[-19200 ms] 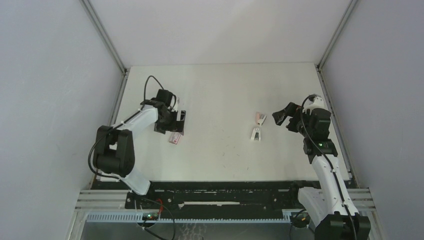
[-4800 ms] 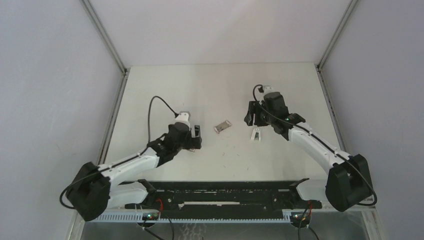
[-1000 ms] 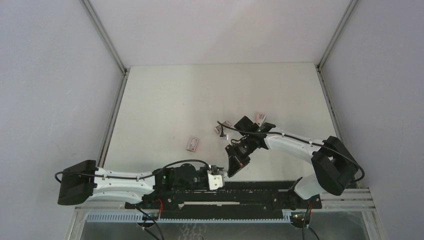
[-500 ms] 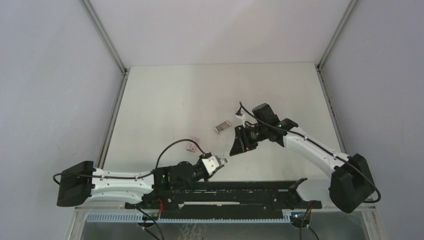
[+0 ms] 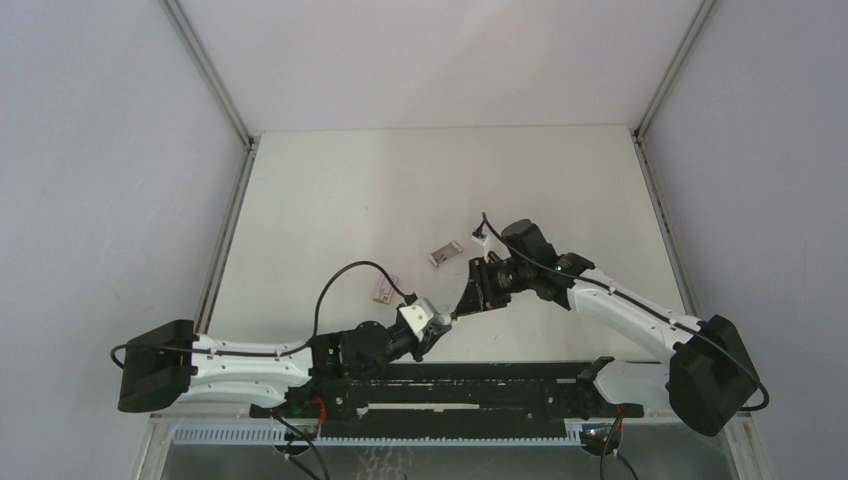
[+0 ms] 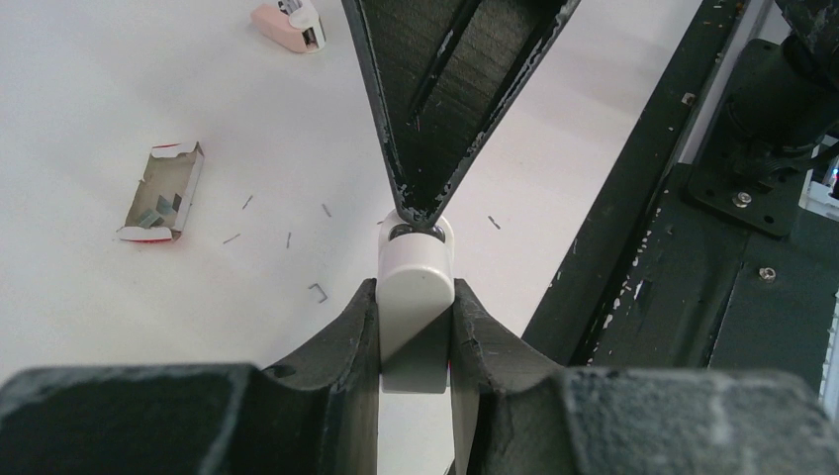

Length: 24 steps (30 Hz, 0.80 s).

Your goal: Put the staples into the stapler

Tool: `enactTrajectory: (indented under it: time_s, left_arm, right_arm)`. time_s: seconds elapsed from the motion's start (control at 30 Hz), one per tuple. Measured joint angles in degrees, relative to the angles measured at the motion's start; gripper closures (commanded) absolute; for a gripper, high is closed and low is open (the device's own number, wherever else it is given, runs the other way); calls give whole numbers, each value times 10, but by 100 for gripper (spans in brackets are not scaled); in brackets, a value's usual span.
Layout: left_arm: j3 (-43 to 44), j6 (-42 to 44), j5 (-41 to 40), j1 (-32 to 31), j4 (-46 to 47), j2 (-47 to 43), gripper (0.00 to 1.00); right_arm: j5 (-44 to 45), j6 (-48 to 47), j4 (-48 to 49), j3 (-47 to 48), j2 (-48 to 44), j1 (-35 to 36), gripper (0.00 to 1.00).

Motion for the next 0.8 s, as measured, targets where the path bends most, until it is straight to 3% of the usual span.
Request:
enactTrajectory:
  time_s: [0.3, 0.43, 0.8]
  left_arm:
    - [0, 1, -10, 0, -2, -6, 100]
    - [0, 11, -14, 0, -5, -9, 100]
    - [-2, 27, 8, 30, 54, -38, 100]
  right_arm:
    - [-32, 34, 51, -18, 18, -4, 86]
    - [-62, 57, 91, -39, 23, -15, 99]
    - [-122, 115, 172, -79, -3, -76, 100]
